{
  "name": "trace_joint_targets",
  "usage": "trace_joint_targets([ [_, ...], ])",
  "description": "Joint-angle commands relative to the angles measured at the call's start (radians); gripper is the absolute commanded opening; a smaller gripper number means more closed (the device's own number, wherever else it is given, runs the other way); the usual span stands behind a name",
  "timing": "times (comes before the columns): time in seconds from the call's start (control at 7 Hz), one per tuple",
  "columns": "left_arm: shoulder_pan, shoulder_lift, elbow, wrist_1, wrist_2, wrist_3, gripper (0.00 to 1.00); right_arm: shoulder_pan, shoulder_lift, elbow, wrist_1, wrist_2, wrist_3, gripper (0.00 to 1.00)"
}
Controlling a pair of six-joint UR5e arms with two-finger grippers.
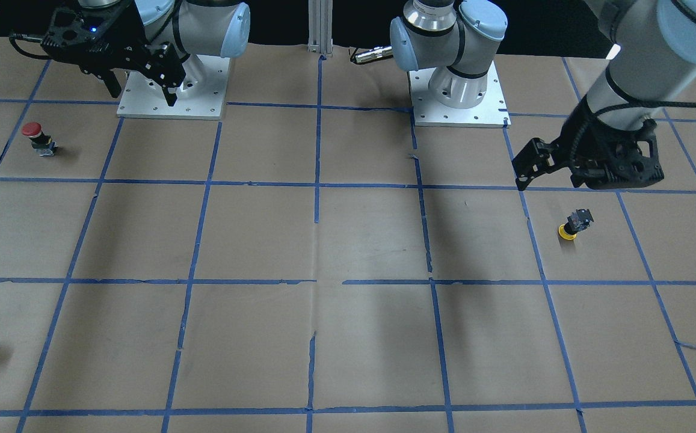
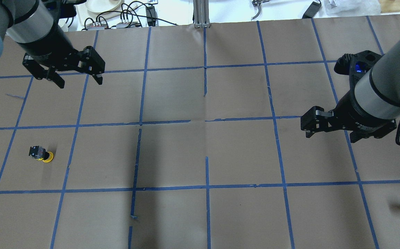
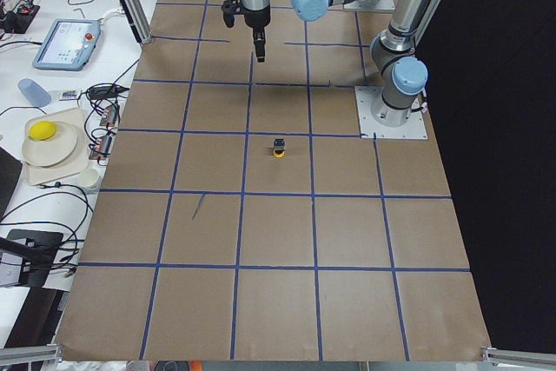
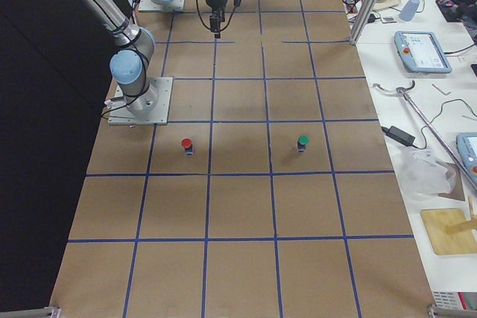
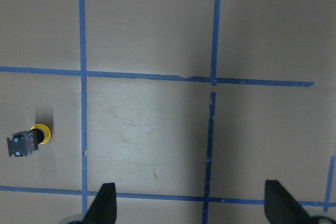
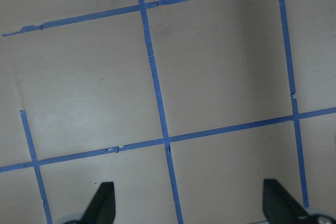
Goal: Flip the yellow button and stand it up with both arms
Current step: 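Move the left gripper down over the yellow button lying on its side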
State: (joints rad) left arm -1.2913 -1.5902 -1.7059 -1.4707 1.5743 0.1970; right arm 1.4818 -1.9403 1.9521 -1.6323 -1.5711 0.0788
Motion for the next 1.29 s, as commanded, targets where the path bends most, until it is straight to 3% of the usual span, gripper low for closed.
trace_joint_targets([
  [0.0, 0.140, -0.011, -0.143, 0.160, -0.003, 0.175, 1.00, 0.000, -0.002, -0.001, 0.003, -0.001, -0.004, 1.00],
  [0.57, 0.422, 0.004, -0.319, 0.285, -0.003, 0.461, 0.98, 0.000, -0.029, 0.008, 0.009, -0.001, -0.004, 1.00],
  [0.86, 0.434, -0.074, -0.383, 0.459, -0.008, 0.481, 0.98, 0.000, -0.032, 0.014, 0.002, 0.002, -0.005, 1.00],
  [1.14, 0.429, -0.134, -0.385, 0.470, 0.001, 0.475, 0.98, 0.002, -0.032, 0.016, 0.000, 0.005, -0.004, 1.00],
])
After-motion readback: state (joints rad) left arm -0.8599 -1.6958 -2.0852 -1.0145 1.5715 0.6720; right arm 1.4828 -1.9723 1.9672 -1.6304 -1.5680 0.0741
